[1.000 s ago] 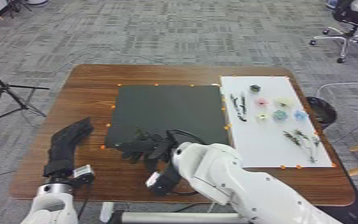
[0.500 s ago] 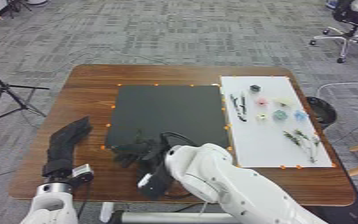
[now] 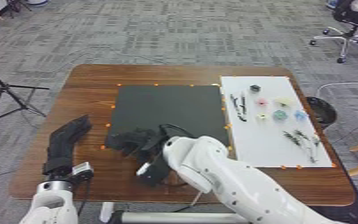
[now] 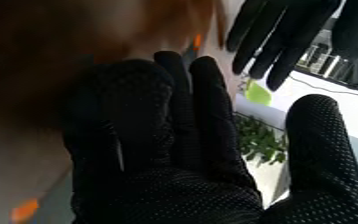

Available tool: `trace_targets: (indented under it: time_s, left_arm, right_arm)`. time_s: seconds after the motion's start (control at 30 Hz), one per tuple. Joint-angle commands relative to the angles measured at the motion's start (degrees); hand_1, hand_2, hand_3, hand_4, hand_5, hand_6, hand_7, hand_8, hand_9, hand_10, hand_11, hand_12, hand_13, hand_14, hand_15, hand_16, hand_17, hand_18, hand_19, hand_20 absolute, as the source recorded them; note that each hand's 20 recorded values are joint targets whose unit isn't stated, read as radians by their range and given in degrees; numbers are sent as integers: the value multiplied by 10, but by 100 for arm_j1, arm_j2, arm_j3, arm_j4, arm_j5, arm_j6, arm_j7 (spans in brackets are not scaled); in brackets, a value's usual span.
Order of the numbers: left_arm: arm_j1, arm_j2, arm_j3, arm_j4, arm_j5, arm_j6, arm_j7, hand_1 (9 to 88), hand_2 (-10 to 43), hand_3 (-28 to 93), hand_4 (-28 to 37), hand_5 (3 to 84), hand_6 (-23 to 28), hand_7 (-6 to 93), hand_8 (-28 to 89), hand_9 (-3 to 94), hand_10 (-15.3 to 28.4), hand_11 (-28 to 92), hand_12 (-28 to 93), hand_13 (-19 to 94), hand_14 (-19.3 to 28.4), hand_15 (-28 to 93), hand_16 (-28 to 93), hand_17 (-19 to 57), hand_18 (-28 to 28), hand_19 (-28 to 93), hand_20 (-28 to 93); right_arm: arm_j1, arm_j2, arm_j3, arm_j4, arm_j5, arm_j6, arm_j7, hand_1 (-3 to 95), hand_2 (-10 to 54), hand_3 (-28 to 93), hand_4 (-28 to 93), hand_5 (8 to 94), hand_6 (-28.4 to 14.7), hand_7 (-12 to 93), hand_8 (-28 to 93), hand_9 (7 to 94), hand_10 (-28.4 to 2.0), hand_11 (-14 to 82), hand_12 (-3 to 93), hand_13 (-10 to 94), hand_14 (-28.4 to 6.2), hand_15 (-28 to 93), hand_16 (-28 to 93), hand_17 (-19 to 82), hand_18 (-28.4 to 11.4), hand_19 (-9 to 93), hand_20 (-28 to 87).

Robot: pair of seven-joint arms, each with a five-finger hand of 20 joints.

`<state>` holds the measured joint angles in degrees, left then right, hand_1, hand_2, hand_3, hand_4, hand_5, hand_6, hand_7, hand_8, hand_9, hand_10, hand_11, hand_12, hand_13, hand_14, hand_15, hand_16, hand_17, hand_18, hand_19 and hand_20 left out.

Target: Arrange flowers

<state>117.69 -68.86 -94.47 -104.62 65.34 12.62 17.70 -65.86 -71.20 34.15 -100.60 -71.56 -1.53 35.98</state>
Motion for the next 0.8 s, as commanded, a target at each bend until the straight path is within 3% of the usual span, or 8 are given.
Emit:
trace_targets:
  time_s: [0.03, 0.5, 0.8]
  left_arm:
    - [68, -50, -19, -18, -32, -35, -7, 174, 143, 714, -283, 492, 51, 100, -66, 446, 136, 173, 113, 377, 167, 184, 27, 50, 124, 123, 167]
    - [156, -11, -79, -95, -27, 10, -38, 173, 143, 714, -283, 492, 51, 99, -65, 447, 135, 172, 116, 379, 166, 184, 30, 50, 124, 123, 168]
    - [54, -49, -8, -36, -35, -11, -20, 175, 143, 720, -283, 496, 53, 108, -68, 448, 138, 182, 118, 379, 169, 198, 31, 49, 124, 126, 170]
  right_arm:
    - [205, 132, -47, -68, -286, 100, -153, 241, 147, 412, -50, 544, -52, 59, -73, 571, -135, 70, 57, 789, -115, 684, 318, 359, -268, 768, 526]
    - [-83, 538, -245, -934, -298, 51, 95, 250, 141, 407, -53, 563, -34, 75, -74, 594, -128, 73, 63, 786, -121, 724, 320, 367, -273, 789, 534]
    - [-303, 386, -255, -631, -578, -384, 130, 204, 140, 462, -68, 579, -18, 85, -79, 597, -124, 72, 58, 794, -122, 738, 316, 378, -276, 806, 524]
